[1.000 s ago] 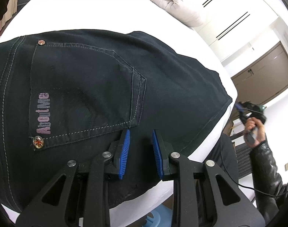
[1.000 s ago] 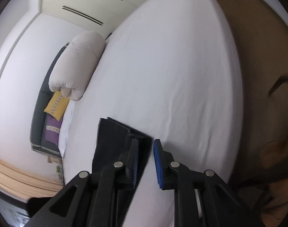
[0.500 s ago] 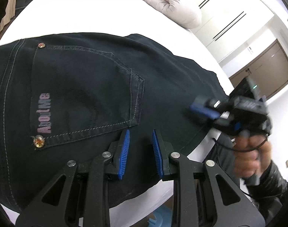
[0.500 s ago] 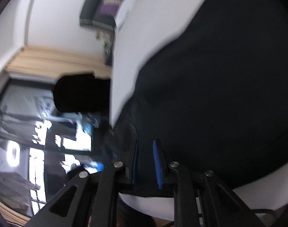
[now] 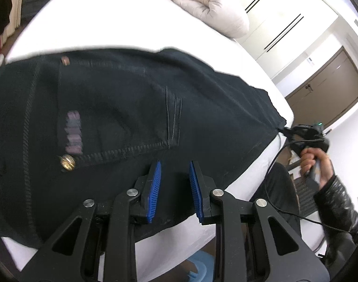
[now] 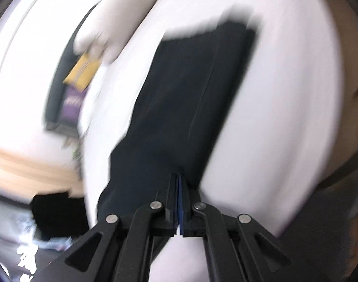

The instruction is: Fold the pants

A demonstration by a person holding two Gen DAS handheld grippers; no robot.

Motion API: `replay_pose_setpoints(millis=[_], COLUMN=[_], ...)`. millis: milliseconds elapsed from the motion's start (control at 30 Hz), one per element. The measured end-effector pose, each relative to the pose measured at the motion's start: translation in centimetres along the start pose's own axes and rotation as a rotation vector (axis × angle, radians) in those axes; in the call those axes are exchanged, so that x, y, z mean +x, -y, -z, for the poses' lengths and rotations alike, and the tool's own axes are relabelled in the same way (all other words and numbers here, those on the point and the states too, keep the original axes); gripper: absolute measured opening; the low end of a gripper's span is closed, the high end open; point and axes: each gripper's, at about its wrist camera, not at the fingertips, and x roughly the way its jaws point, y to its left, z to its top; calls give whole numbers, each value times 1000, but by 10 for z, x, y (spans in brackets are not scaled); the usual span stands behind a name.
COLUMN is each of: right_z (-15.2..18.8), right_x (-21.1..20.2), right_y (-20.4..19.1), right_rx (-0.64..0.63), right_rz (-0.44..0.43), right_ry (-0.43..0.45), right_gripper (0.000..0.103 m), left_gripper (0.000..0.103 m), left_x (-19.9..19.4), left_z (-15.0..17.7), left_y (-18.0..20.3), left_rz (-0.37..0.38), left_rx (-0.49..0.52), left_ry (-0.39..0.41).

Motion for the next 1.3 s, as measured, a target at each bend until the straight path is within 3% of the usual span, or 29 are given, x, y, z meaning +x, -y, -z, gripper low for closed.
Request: replay_pose_setpoints(millis=[67, 167, 267, 400, 467, 567, 600, 633, 700, 767, 833, 900, 967, 1033, 1133, 1167, 1200, 1300], right_z=[-2, 39, 95, 153, 170, 167, 159, 148, 118, 101, 75, 67, 77, 107, 163, 165, 162, 117], right_x=[-1, 42, 99, 173, 209, 243, 252, 256, 259, 265, 250, 227, 211, 201, 205, 212, 214, 204], right_y=[-25, -115, -190, -248, -250, -234, -232, -224, -215, -213, -199, -195, -201, -206, -208, -204, -196, -155], right_rx=[-53, -223, -347, -387, -366, -350, -326, -289, -237, -234, -174, -181, -200, -245, -307, -304, -281, -158], right_rz=[-82, -288, -429, -479, -444, -363, -367, -366, -385, -325, -266, -251, -319, -390, -391, -368, -359, -350], right_ry=[-36, -255, -494, -698, -771, -776, -771, -738, -646, -542, -444, -399, -433, -538, -648, -654, -647, -554], right_gripper=[5, 8, 25, 27, 27, 21, 5, 0, 0, 0, 0, 8, 8, 12, 13, 13, 0, 0], left_gripper=[24, 24, 24, 24, 24, 24, 24, 24, 24, 24, 24, 24, 24, 24, 24, 24, 24, 24], left_x=[-10, -8, 4, 17, 16, 12, 13, 13, 14, 15, 13, 10, 1, -1, 9, 18, 24, 35], left_z=[-14, -42, -61, -58, -46, -37, -35, -36, -36, -35, -33, -35, -40, -53, -70, -73, -75, -70], left_y=[1, -6, -15, -52, -74, -80, -77, -77, -76, -77, -79, -79, -71, -57, -39, -36, -36, -50], left_rz=[8, 9, -36, -106, -59, -34, -46, -50, -43, -26, -30, -47, -52, -35, -46, -74, -91, -99], left_rx=[3, -14, -16, -119, -196, -198, -179, -173, -183, -188, -189, -203, -191, -165, -108, -92, -88, -132], left_ry=[48, 93, 94, 47, 60, 81, 82, 84, 89, 100, 100, 92, 103, 110, 79, 50, 27, -3])
